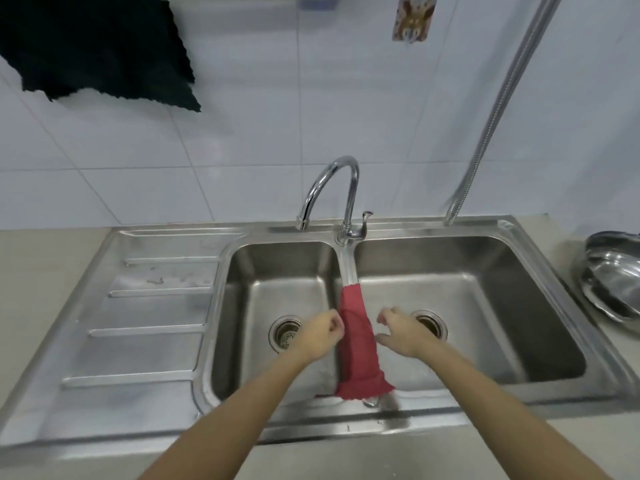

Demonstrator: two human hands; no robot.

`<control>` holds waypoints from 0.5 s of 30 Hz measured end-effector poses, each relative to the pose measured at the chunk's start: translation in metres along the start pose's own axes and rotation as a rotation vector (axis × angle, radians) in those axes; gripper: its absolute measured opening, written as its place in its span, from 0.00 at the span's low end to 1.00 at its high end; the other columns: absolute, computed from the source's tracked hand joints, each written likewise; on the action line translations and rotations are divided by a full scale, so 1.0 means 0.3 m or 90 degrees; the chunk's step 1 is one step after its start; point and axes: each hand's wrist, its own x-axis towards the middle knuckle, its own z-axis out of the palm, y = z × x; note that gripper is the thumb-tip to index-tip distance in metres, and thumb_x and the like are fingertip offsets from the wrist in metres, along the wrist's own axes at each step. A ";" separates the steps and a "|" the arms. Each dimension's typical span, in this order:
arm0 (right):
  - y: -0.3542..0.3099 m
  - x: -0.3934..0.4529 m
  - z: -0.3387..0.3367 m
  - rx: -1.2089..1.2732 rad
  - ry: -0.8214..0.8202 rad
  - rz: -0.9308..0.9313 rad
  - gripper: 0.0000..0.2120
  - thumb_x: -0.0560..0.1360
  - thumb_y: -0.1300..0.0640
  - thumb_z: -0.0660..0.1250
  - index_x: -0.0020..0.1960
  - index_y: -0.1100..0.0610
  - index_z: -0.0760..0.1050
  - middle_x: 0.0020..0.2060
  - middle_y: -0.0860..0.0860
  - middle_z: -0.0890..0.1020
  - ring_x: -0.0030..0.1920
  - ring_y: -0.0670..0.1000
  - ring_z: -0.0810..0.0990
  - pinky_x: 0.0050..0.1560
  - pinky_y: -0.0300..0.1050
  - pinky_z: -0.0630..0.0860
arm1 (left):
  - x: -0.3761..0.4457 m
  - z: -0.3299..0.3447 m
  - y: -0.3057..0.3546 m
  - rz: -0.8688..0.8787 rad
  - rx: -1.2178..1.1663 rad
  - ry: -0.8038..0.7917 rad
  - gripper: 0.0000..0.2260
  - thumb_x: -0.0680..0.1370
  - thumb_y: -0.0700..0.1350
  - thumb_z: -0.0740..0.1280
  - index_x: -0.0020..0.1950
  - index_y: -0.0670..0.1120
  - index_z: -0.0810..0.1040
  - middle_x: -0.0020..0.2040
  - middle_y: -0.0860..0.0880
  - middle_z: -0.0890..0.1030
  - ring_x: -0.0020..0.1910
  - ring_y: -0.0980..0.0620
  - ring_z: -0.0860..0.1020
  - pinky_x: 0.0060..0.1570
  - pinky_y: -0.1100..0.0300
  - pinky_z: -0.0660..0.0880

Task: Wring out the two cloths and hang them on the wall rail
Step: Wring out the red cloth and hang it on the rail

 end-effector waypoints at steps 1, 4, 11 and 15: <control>0.006 0.009 0.012 -0.009 -0.016 -0.016 0.20 0.75 0.53 0.64 0.64 0.59 0.68 0.62 0.56 0.72 0.60 0.57 0.74 0.60 0.49 0.71 | 0.002 0.046 0.004 -0.017 -0.046 0.005 0.06 0.77 0.42 0.65 0.50 0.42 0.79 0.49 0.45 0.83 0.48 0.49 0.80 0.52 0.56 0.76; 0.009 0.034 0.027 -0.009 -0.036 -0.039 0.23 0.76 0.55 0.63 0.69 0.58 0.64 0.65 0.58 0.71 0.63 0.58 0.73 0.63 0.51 0.70 | 0.028 0.150 -0.021 -0.094 -0.102 -0.077 0.11 0.74 0.45 0.67 0.54 0.42 0.76 0.52 0.45 0.82 0.50 0.48 0.79 0.53 0.56 0.75; 0.020 0.071 0.096 -0.018 -0.091 -0.091 0.27 0.78 0.62 0.58 0.76 0.52 0.57 0.67 0.59 0.68 0.63 0.60 0.73 0.65 0.53 0.69 | 0.043 0.307 -0.110 -0.153 -0.087 -0.208 0.36 0.64 0.61 0.68 0.67 0.42 0.71 0.61 0.45 0.80 0.55 0.47 0.80 0.58 0.53 0.77; 0.041 0.093 0.117 0.012 -0.059 -0.081 0.22 0.80 0.54 0.58 0.73 0.51 0.63 0.66 0.58 0.68 0.64 0.58 0.72 0.67 0.52 0.67 | 0.031 0.213 -0.039 -0.098 0.032 -0.188 0.19 0.74 0.50 0.68 0.60 0.41 0.76 0.56 0.42 0.82 0.53 0.43 0.80 0.54 0.52 0.77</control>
